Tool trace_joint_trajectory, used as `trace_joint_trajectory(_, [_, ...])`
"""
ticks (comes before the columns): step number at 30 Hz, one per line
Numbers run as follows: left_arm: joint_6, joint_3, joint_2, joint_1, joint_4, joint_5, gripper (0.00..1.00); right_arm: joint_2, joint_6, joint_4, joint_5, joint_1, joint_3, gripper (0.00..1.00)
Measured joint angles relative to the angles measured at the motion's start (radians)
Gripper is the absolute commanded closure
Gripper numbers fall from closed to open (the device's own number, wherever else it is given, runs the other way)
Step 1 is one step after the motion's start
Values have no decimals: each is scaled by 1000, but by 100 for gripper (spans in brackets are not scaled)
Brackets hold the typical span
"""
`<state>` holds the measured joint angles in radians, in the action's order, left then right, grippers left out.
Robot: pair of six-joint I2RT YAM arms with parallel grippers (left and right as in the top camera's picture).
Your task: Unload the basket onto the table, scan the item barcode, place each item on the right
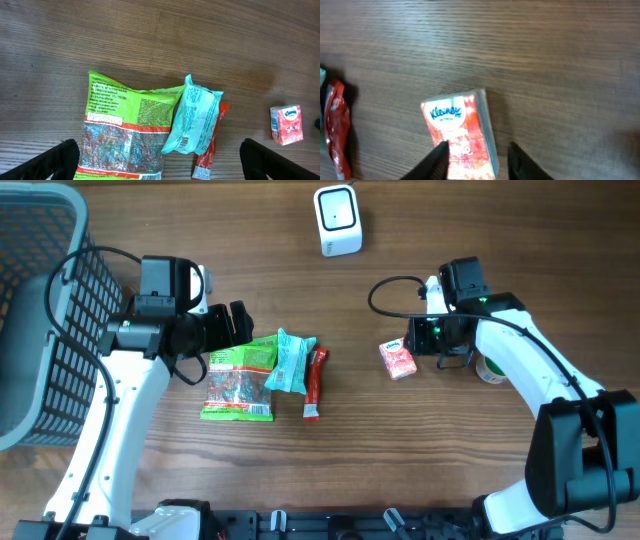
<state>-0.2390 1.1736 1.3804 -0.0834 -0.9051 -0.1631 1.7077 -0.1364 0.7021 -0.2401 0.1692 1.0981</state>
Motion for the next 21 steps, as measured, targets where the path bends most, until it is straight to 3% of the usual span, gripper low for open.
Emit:
trace_joint_trajectory(2, [0,0,0,0,0,0,0,0,28,-8,-4,0,0,50])
trace_joint_trajectory(4, [0,0,0,0,0,0,0,0,51,-11,-7,0,0,50])
trace_joint_trajectory(6, [0,0,0,0,0,0,0,0,60,-11,-7,0,0,42])
trace_joint_trajectory(14, [0,0,0,0,0,0,0,0,74,3,-8,0,0,47])
trace_joint_trajectory(21, [0,0,0,0,0,0,0,2,188,37,-13,0,0,55])
